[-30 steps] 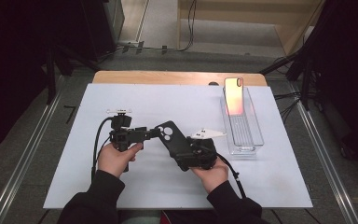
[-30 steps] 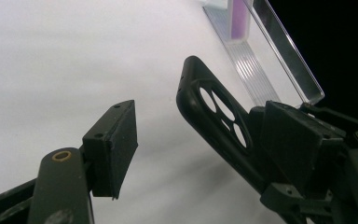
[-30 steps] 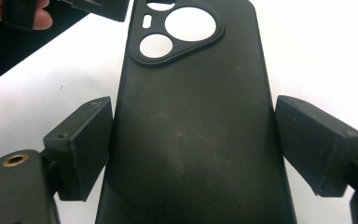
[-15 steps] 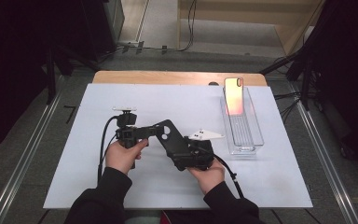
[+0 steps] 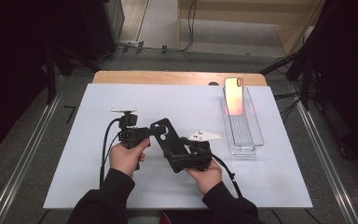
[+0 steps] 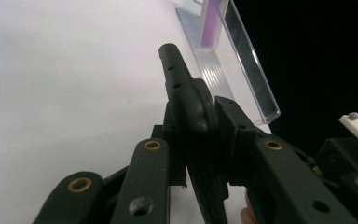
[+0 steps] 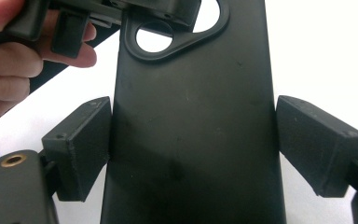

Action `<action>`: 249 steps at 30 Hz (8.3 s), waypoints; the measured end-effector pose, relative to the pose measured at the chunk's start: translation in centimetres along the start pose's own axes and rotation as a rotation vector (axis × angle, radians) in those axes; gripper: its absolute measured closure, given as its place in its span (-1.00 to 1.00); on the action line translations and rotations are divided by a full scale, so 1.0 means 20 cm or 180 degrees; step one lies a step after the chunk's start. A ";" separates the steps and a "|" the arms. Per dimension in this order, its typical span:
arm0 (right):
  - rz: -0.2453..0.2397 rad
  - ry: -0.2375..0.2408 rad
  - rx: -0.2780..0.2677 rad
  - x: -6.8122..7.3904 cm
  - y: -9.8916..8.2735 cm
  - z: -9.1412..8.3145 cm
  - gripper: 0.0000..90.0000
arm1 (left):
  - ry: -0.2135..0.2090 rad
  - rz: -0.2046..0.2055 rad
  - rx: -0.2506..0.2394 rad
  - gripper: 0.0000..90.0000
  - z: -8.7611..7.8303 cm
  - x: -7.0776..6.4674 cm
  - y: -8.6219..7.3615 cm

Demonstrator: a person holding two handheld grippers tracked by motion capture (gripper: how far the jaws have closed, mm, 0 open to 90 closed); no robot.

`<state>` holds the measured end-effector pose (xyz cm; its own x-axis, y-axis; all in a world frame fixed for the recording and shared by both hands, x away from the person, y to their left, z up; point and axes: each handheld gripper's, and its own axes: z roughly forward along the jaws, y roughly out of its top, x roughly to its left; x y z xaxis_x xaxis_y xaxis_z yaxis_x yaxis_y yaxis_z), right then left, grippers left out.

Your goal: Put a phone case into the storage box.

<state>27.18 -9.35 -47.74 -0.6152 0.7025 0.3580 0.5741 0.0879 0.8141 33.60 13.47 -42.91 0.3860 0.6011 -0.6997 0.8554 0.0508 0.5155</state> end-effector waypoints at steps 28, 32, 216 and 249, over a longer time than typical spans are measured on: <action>-0.0503 0.0275 0.0265 -0.02 0.08 -0.05 -1.00 | 0.0036 0.0612 -0.0208 0.76 -0.10 -0.12 0.00; -0.0401 0.0307 0.0291 -0.04 0.09 -0.07 -1.00 | 0.0122 0.0812 -0.0214 0.76 -0.09 -0.14 -0.01; 0.0146 -0.1832 -0.0287 -0.89 0.57 -0.48 -0.74 | 0.0268 0.1725 0.0563 -0.31 -0.40 0.17 -0.40; 0.0365 -0.2001 -0.0064 -1.16 0.53 -0.19 -0.74 | 0.0245 0.1697 0.0563 -0.31 -0.38 0.18 -0.40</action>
<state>45.47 -27.44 -45.62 -0.1123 0.9874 0.1116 0.6035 -0.0215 0.7970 25.56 21.34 -45.83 0.7599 0.5637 -0.3238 0.5963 -0.4062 0.6924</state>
